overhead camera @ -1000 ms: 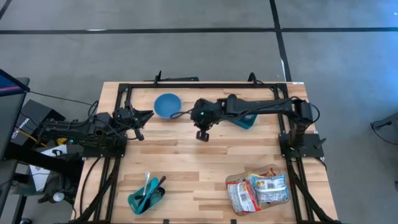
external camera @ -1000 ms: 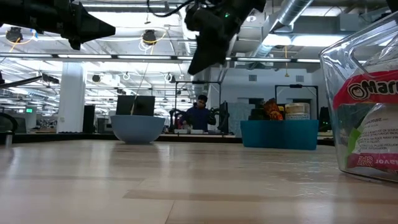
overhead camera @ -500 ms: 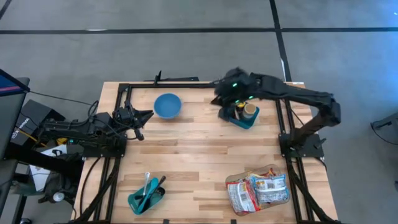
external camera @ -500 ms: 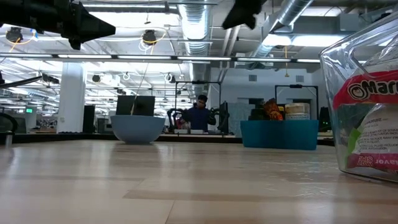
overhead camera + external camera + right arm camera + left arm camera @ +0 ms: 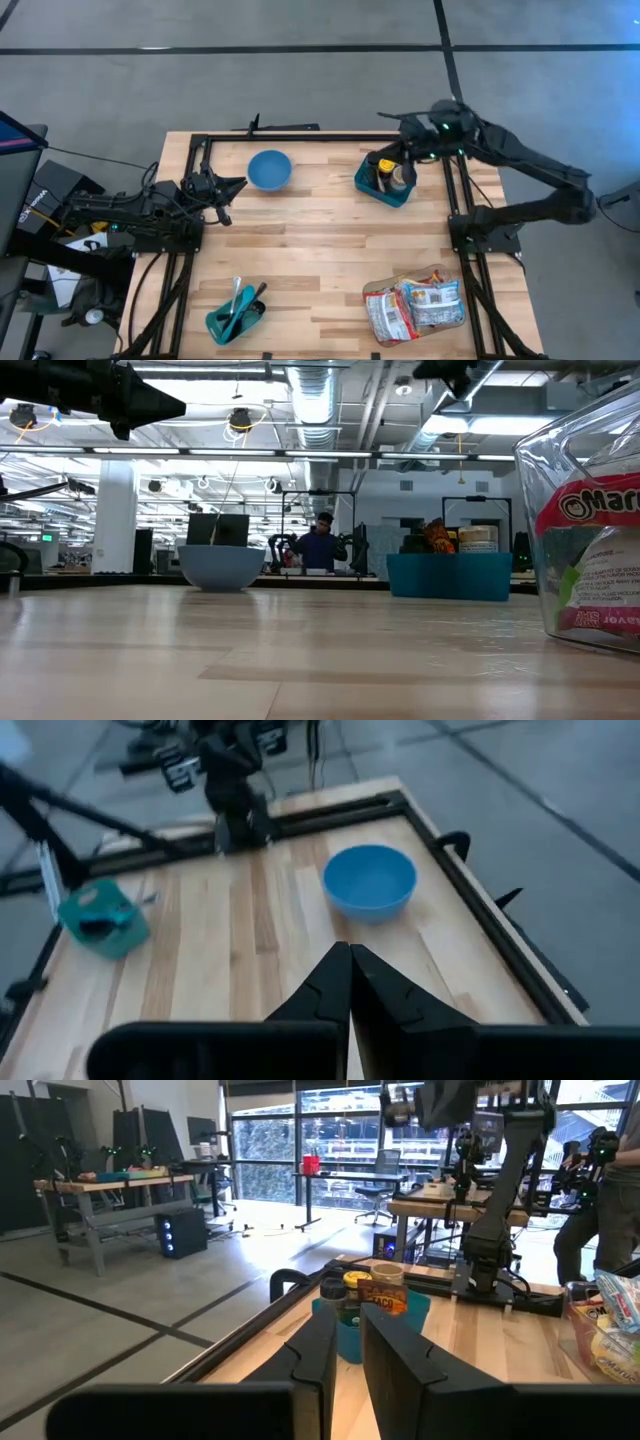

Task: Pick & Place Food Item
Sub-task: Return to Home Position

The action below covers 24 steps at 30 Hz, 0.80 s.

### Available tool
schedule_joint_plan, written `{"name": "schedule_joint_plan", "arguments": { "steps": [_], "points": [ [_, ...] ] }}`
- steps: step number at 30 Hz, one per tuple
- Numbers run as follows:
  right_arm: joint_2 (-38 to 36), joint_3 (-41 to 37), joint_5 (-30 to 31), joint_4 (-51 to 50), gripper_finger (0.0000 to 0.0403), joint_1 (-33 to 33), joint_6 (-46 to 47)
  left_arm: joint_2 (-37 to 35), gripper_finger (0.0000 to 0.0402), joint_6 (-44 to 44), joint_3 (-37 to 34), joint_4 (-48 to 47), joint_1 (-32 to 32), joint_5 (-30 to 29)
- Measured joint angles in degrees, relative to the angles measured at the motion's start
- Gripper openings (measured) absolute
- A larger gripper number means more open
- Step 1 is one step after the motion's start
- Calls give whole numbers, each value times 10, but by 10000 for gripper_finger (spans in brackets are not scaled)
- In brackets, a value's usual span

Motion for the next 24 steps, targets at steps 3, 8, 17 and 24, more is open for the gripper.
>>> {"name": "schedule_joint_plan", "arguments": {
  "steps": [3, 8, 17, 24],
  "points": [
    [-69, -114, 0, 96, 0, -11, 37, 0, 44, 0, 0, 0, 0, 0],
    [-169, -271, 0, 258, 0, -17, 91, 0, 44, 0, 0, 0, 0, 0],
    [-306, -452, 52, 453, 0, -17, 112, 0, 44, 2, 0, 0, 0, 0],
    [-381, -495, 63, 453, 0, -17, 99, 0, 44, 30, 0, 24, 0, -16]
  ]
}}
